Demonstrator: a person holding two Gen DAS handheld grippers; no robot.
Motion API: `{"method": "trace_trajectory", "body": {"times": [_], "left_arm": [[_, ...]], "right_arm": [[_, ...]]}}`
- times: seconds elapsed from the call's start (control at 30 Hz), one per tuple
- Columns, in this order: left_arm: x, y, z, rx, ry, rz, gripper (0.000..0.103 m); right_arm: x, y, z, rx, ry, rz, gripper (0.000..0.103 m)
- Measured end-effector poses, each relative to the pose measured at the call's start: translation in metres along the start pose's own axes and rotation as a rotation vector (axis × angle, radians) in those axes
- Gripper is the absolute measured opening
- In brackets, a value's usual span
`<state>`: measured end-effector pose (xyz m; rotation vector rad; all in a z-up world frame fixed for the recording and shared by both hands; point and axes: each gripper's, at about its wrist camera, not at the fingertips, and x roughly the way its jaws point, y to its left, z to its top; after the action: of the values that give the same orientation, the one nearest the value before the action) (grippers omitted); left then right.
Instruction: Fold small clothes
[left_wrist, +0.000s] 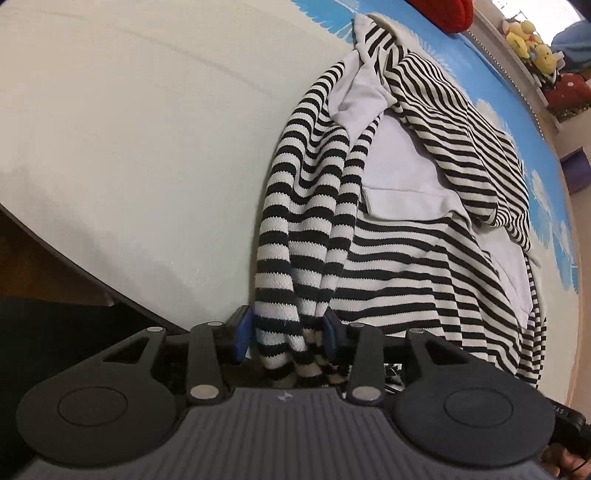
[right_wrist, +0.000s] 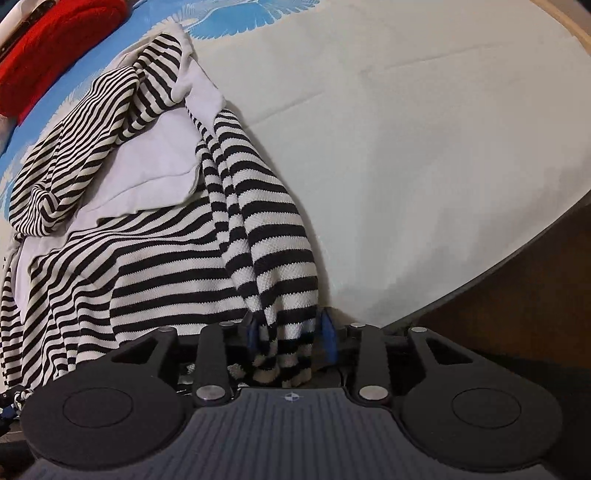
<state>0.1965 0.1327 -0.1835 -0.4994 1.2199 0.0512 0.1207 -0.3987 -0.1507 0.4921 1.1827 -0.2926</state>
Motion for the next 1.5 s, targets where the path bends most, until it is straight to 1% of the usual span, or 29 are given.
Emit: {"method": "trace_trajectory", "body": {"times": [0.23,0.33,0.43,0.5,0.53,0.57,0.6,0.63,0.67,0.7,0.77,0.93,1.0,1.1,1.23,1.3,1.37,1.4,1.43,1.5], "left_arm": [[-0.01,0.005,-0.001,-0.054,-0.07,-0.008,0.046],[-0.009,0.007,0.0,-0.057,-0.07,0.008,0.052],[-0.006,0.006,-0.001,-0.046,-0.061,0.018,0.052],[-0.003,0.003,-0.002,-0.022,-0.055,0.022,0.051],[-0.002,0.001,-0.003,-0.006,-0.058,0.027,0.049],[-0.003,0.0,-0.004,0.008,-0.065,0.023,0.037],[-0.004,-0.001,-0.004,0.016,-0.068,0.008,0.018],[-0.006,-0.002,-0.005,0.021,-0.075,-0.017,0.011],[-0.01,-0.003,-0.005,0.026,-0.096,-0.026,0.007],[-0.016,-0.006,-0.005,0.038,-0.12,-0.022,0.006],[-0.028,-0.013,-0.005,0.067,-0.151,-0.026,0.006],[-0.074,-0.027,0.002,0.139,-0.232,-0.107,0.006],[-0.098,-0.031,0.002,0.159,-0.258,-0.153,0.005],[-0.135,-0.029,-0.005,0.171,-0.267,-0.222,0.005],[-0.186,-0.019,-0.021,0.188,-0.251,-0.279,0.005],[-0.204,-0.015,-0.028,0.196,-0.251,-0.305,0.006],[-0.211,-0.01,-0.031,0.193,-0.243,-0.324,0.006],[-0.208,-0.011,-0.028,0.186,-0.231,-0.324,0.006],[-0.206,-0.011,-0.024,0.185,-0.222,-0.319,0.006],[-0.188,-0.017,-0.008,0.182,-0.206,-0.292,0.006]], "right_arm": [[-0.005,-0.002,-0.002,-0.002,-0.016,0.009,0.036],[-0.004,-0.002,-0.002,-0.007,-0.017,0.005,0.036],[-0.003,0.0,-0.003,-0.018,-0.018,-0.003,0.036],[-0.003,0.001,-0.003,-0.029,-0.019,-0.008,0.036],[-0.002,0.002,-0.004,-0.034,-0.02,-0.01,0.036],[-0.002,0.003,-0.004,-0.039,-0.02,-0.009,0.036],[-0.002,0.003,-0.004,-0.042,-0.021,-0.004,0.032],[-0.004,0.003,-0.005,-0.043,-0.027,0.016,0.026],[-0.007,0.003,-0.004,-0.039,-0.038,0.039,0.011],[-0.011,0.003,-0.004,-0.034,-0.055,0.058,0.008],[-0.024,0.001,-0.002,-0.015,-0.103,0.106,0.007],[-0.076,-0.006,0.008,0.02,-0.226,0.23,0.006],[-0.097,-0.011,0.008,0.039,-0.254,0.275,0.006],[-0.136,-0.02,-0.002,0.056,-0.272,0.33,0.006],[-0.194,-0.034,-0.026,0.041,-0.312,0.41,0.005],[-0.217,-0.039,-0.036,0.026,-0.331,0.437,0.005],[-0.224,-0.041,-0.037,0.032,-0.326,0.438,0.005],[-0.223,-0.04,-0.035,0.035,-0.317,0.436,0.005],[-0.218,-0.037,-0.029,0.029,-0.31,0.431,0.005],[-0.198,-0.029,-0.013,0.035,-0.288,0.395,0.005]]}}
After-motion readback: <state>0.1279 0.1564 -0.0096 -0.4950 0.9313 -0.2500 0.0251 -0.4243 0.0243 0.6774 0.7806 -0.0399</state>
